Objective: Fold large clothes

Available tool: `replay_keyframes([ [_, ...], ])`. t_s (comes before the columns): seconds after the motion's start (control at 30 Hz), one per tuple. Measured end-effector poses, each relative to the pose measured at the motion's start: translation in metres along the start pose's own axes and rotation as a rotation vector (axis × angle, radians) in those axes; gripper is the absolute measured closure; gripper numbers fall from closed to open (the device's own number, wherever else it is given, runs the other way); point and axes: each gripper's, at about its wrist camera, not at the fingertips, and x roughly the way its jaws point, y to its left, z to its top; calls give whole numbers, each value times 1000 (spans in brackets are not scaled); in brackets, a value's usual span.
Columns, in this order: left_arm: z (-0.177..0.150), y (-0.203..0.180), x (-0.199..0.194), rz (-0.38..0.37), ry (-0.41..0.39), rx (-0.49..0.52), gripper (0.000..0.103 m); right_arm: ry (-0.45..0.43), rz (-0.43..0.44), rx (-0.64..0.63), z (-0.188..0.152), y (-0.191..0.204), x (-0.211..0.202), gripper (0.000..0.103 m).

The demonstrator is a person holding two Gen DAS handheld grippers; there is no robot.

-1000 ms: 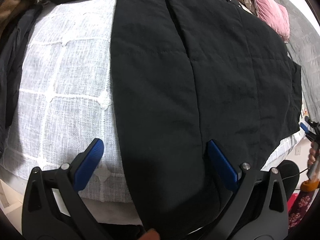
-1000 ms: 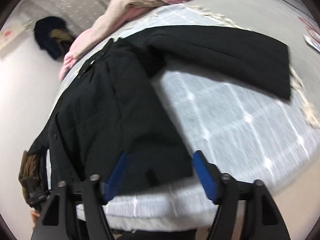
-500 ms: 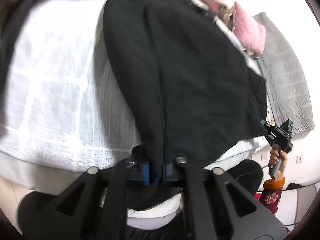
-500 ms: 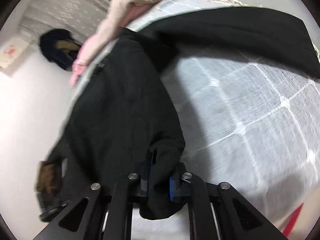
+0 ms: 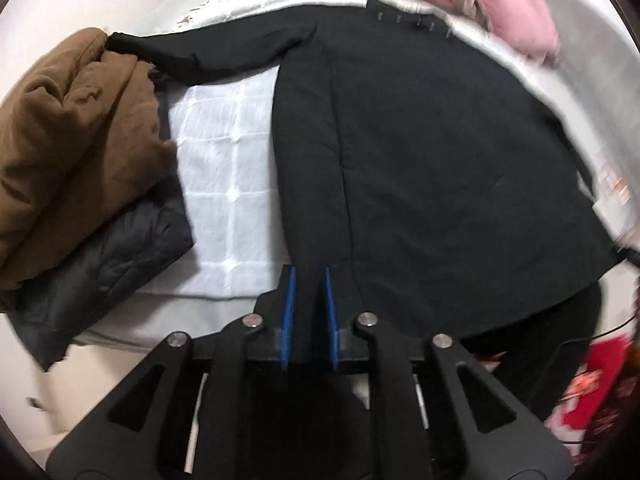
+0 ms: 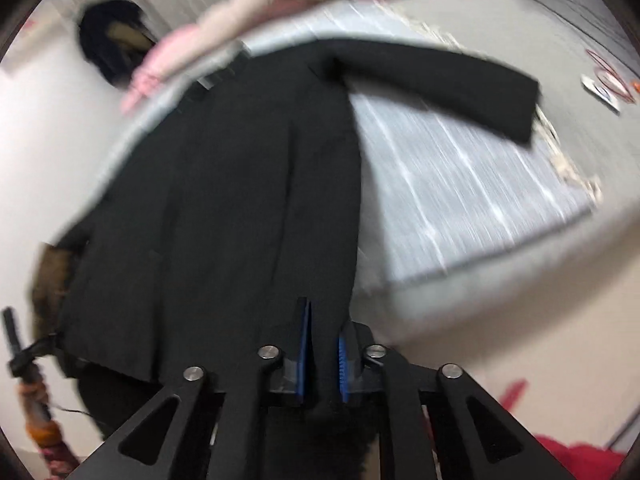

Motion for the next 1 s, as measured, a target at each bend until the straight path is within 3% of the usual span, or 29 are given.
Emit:
replay_keyframes([
  [0.03, 8, 0, -3, 6, -14, 10, 66, -12, -16, 2, -2, 1, 0, 85],
  [0.07, 9, 0, -11, 8, -45, 18, 44, -26, -13, 7, -2, -2, -1, 82],
  [0.13, 13, -1, -29, 5, -117, 26, 25, -68, -23, 16, 4, 4, -11, 69],
  [0.17, 19, -5, -39, 4, -152, 37, 23, -93, -40, 12, 8, 5, -12, 53],
  [0.2, 25, -8, -44, 8, -171, 58, 23, -132, -53, 0, 12, 11, -19, 44],
  [0.27, 45, -20, -43, 30, -176, 98, 21, -208, -61, -37, 25, 23, -22, 37],
  [0.37, 71, -38, -37, 56, -179, 149, 20, -257, -28, -76, 40, 35, -22, 31],
  [0.57, 99, -54, -15, 36, -151, 194, 20, -231, -28, -102, 74, 36, -11, 30],
  [0.7, 142, -57, 1, 20, -87, 163, 20, -235, -32, -153, 113, 38, -7, 30],
  [0.83, 192, -51, 7, -29, -93, 139, 20, -270, -115, -228, 162, 47, -2, 30],
  [1.0, 276, -38, 45, 103, -178, 203, 19, -257, -139, -298, 247, 72, 21, 30],
])
